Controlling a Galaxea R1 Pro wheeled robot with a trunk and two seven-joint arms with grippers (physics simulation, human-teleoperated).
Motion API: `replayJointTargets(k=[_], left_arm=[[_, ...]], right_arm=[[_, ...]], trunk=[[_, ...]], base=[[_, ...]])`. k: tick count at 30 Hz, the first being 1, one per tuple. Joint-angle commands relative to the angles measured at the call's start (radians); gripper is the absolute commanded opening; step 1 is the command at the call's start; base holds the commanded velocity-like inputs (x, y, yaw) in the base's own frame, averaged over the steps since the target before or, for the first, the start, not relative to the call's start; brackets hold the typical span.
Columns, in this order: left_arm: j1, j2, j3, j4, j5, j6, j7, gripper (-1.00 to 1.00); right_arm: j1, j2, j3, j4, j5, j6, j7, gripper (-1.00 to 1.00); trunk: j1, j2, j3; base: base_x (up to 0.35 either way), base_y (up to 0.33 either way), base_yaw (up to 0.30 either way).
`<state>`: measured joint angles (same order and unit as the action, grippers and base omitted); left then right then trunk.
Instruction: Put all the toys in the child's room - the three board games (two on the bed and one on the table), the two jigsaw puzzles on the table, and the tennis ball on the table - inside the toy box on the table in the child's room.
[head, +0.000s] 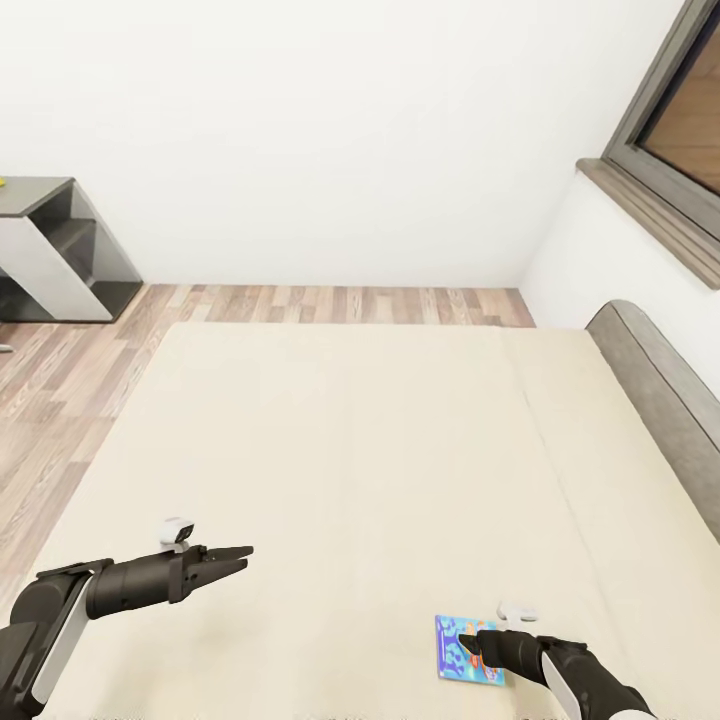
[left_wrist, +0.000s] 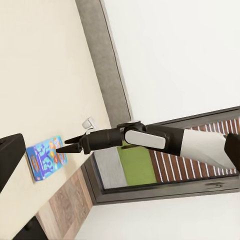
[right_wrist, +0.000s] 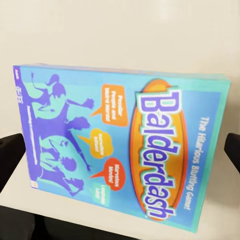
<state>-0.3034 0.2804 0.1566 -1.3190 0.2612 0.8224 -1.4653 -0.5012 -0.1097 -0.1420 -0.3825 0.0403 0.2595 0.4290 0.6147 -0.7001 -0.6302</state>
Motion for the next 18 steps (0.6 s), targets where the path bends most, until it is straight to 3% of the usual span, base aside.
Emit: replayJointTargets(k=[1, 18], left_arm=[[0.0, 0.0, 0.0, 0.0, 0.001, 0.011, -0.003, 1.0], [0.0, 0.0, 0.0, 0.0, 0.001, 0.011, -0.004, 1.0]], right_arm=[[0.0, 0.001, -0.008, -0.002, 0.004, 0.007, 0.007, 1.0], [0.0, 0.004, -0.01, -0.002, 0.002, 0.007, 0.007, 1.0]], trunk=[[0.0, -0.001, -0.002], [0.0, -0.001, -0.014]], base=[[0.0, 0.0, 0.0], [0.0, 0.0, 0.0]])
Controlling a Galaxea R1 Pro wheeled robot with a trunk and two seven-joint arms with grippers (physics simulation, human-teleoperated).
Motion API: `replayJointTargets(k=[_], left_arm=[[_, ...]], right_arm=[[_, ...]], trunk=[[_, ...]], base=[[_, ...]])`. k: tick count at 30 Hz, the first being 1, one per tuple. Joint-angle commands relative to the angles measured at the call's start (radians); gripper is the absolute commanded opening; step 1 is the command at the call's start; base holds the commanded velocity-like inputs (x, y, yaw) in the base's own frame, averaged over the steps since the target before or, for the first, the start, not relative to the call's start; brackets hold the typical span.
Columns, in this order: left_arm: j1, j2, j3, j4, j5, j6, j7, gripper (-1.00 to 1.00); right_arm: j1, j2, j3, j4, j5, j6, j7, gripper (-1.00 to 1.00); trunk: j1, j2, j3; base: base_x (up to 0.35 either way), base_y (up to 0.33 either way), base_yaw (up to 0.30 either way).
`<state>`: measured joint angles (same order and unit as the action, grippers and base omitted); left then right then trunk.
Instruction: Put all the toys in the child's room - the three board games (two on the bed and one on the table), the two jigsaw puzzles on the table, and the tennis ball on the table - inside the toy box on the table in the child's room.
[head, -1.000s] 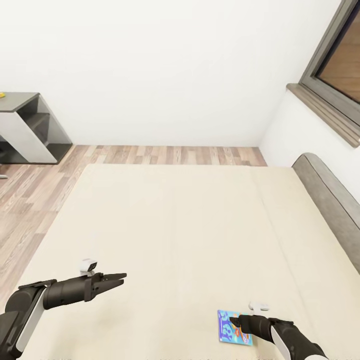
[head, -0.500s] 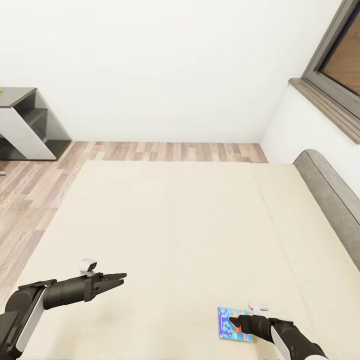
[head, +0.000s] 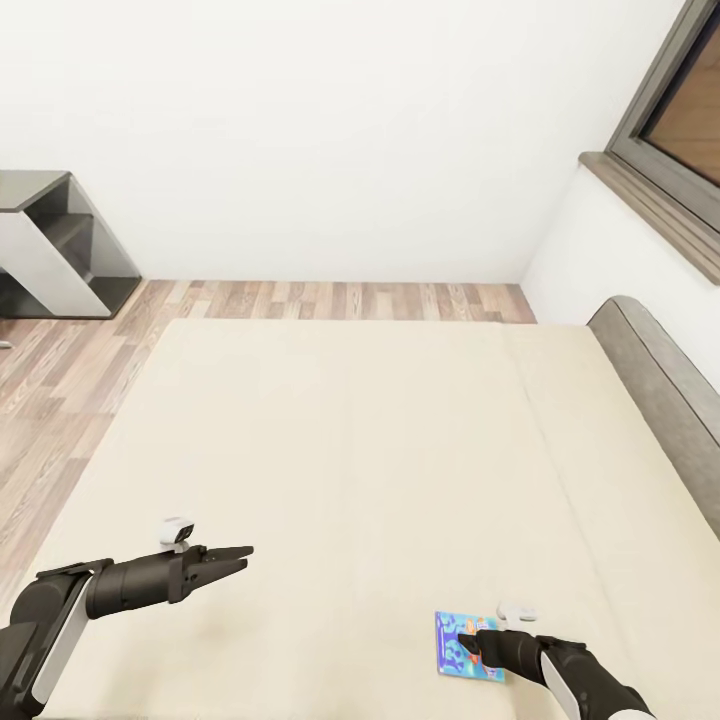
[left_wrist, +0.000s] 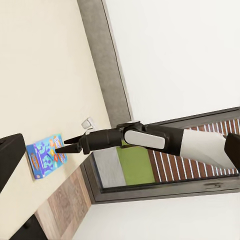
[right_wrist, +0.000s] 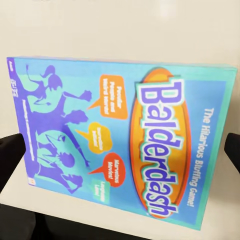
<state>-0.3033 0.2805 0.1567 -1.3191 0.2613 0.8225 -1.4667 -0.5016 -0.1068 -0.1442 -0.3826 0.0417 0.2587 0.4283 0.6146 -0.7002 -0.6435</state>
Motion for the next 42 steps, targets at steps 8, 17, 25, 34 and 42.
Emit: replayJointTargets(k=[8, 17, 25, 34, 42], left_arm=[[0.0, 0.0, 0.0, 0.0, 0.002, 0.01, -0.003, 1.0], [0.0, 0.001, 0.0, 0.001, 0.003, 0.01, -0.004, 1.0], [0.0, 0.002, 0.0, 0.001, 0.003, 0.01, -0.004, 1.0], [0.0, 0.002, 0.0, 0.001, 0.003, 0.01, -0.003, 1.0], [0.0, 0.002, 0.0, 0.001, 0.003, 0.01, -0.004, 1.0]], right_arm=[[0.0, 0.0, -0.011, 0.0, -0.002, 0.008, 0.02, 1.0], [0.0, 0.004, -0.011, 0.001, -0.002, 0.008, 0.066, 1.0], [0.0, 0.003, -0.011, 0.001, -0.002, 0.008, 0.066, 1.0], [0.0, -0.004, -0.011, 0.001, -0.002, 0.01, 0.059, 1.0], [0.0, -0.016, -0.013, 0.001, 0.0, 0.009, 0.051, 1.0]], trunk=[[0.0, -0.001, -0.001], [0.0, -0.001, -0.001], [0.0, -0.001, -0.001], [0.0, -0.001, -0.001], [0.0, -0.001, -0.001]], base=[[0.0, 0.0, 0.0], [0.0, 0.0, 0.0], [0.0, 0.0, 0.0], [0.0, 0.0, 0.0], [0.0, 0.0, 0.0]])
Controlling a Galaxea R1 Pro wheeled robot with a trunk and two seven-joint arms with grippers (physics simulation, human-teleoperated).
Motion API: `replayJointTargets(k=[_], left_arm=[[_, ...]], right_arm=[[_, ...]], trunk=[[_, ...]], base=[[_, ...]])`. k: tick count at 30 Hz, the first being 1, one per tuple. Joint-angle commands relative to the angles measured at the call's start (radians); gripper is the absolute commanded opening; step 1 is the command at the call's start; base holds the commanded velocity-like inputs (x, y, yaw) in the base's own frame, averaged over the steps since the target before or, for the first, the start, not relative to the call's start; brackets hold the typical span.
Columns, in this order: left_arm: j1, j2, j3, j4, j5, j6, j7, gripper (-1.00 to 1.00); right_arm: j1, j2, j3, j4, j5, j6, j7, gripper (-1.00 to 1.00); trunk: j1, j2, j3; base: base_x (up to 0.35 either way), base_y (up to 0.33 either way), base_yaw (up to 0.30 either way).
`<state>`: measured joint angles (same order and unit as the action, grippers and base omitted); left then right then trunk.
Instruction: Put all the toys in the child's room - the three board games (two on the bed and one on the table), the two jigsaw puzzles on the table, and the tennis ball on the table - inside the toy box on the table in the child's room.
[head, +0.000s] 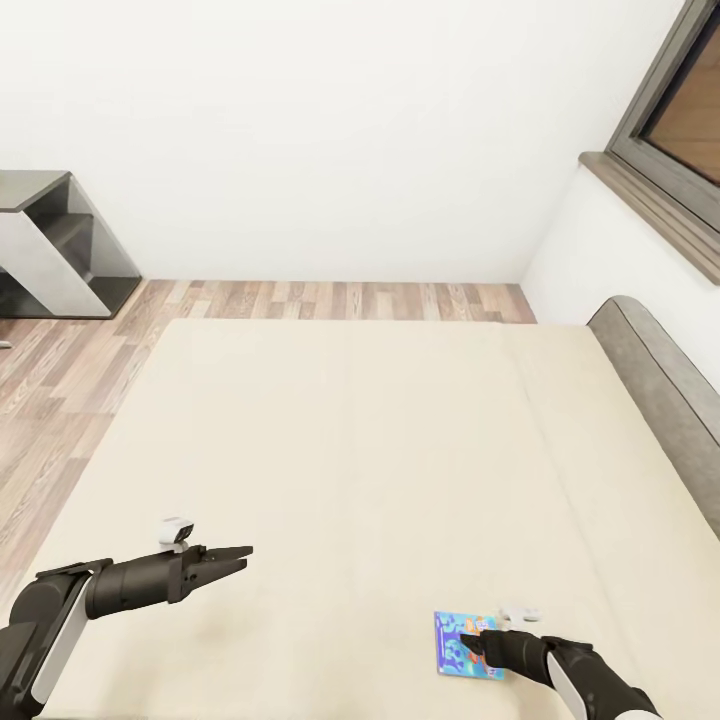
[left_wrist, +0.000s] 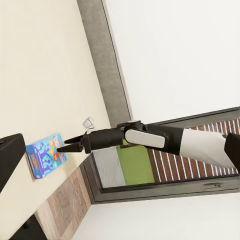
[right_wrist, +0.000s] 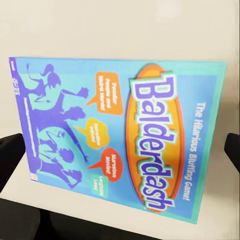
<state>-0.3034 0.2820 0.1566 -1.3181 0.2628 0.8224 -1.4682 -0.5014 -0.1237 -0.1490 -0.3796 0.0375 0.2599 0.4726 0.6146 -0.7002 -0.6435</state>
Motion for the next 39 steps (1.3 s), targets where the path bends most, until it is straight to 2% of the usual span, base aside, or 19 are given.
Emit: replayJointTargets(k=[1, 11, 28, 39], left_arm=[[0.0, 0.0, 0.0, 0.0, 0.001, 0.011, -0.003, 1.0], [0.0, 0.0, 0.0, 0.0, 0.001, 0.011, -0.003, 1.0], [0.0, 0.0, 0.0, 0.0, 0.001, 0.011, -0.003, 1.0], [0.0, 0.0, 0.0, 0.0, 0.001, 0.011, -0.002, 1.0]], right_arm=[[0.0, 0.0, -0.008, -0.002, 0.004, 0.008, 0.006, 1.0], [0.0, -0.003, -0.009, -0.001, 0.004, 0.007, 0.006, 1.0], [0.0, -0.002, -0.009, -0.002, 0.004, 0.006, 0.015, 1.0], [0.0, -0.001, -0.009, -0.002, 0.003, 0.006, 0.015, 1.0]], trunk=[[0.0, -0.001, -0.001], [0.0, -0.001, -0.003], [0.0, -0.001, -0.029], [0.0, -0.001, -0.031]], base=[[0.0, 0.0, 0.0], [0.0, 0.0, 0.0], [0.0, 0.0, 0.0], [0.0, 0.0, 0.0]])
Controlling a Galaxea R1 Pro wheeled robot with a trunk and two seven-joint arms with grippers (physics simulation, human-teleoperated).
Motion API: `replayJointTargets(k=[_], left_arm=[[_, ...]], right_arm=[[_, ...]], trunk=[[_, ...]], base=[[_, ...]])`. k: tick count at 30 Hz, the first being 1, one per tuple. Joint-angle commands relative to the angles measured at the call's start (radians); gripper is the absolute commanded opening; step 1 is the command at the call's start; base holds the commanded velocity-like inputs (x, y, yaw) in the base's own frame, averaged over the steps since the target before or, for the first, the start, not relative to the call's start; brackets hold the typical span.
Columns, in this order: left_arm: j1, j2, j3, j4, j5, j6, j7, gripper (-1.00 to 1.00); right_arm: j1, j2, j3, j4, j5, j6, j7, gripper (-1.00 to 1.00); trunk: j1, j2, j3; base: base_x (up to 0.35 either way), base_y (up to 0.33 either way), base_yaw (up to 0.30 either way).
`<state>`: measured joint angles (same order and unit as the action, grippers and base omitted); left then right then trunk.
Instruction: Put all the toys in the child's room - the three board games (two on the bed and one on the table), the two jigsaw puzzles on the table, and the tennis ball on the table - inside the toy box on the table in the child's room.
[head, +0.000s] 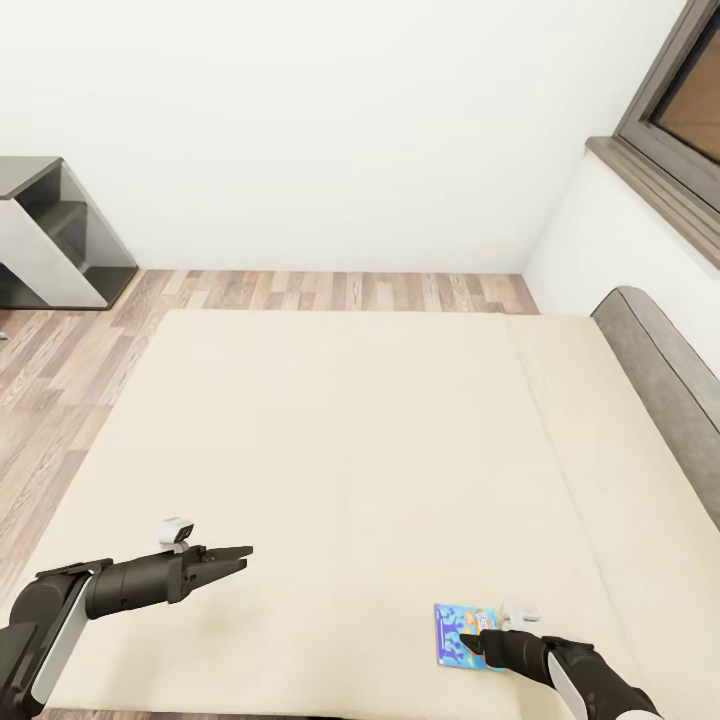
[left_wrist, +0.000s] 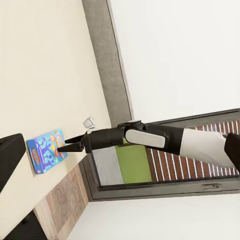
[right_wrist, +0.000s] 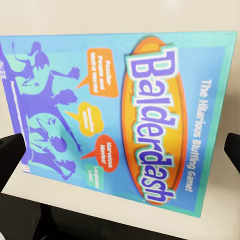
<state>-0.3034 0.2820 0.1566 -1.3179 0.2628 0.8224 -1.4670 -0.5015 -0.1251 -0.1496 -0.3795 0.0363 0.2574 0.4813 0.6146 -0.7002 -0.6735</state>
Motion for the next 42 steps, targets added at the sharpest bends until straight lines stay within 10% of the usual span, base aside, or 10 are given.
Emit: replayJointTargets(k=[1, 42], left_arm=[[0.0, 0.0, 0.0, 0.0, 0.001, 0.011, -0.003, 1.0], [0.0, -0.001, 0.001, 0.0, 0.001, 0.011, -0.003, 1.0]], right_arm=[[0.0, 0.001, -0.008, -0.002, 0.004, 0.008, 0.007, 1.0], [-0.058, 0.037, -0.006, -0.009, 0.009, 0.15, 0.009, 1.0]], trunk=[[0.0, -0.001, -0.001], [0.0, -0.001, -0.001]], base=[[0.0, 0.0, 0.0], [0.0, 0.0, 0.0]])
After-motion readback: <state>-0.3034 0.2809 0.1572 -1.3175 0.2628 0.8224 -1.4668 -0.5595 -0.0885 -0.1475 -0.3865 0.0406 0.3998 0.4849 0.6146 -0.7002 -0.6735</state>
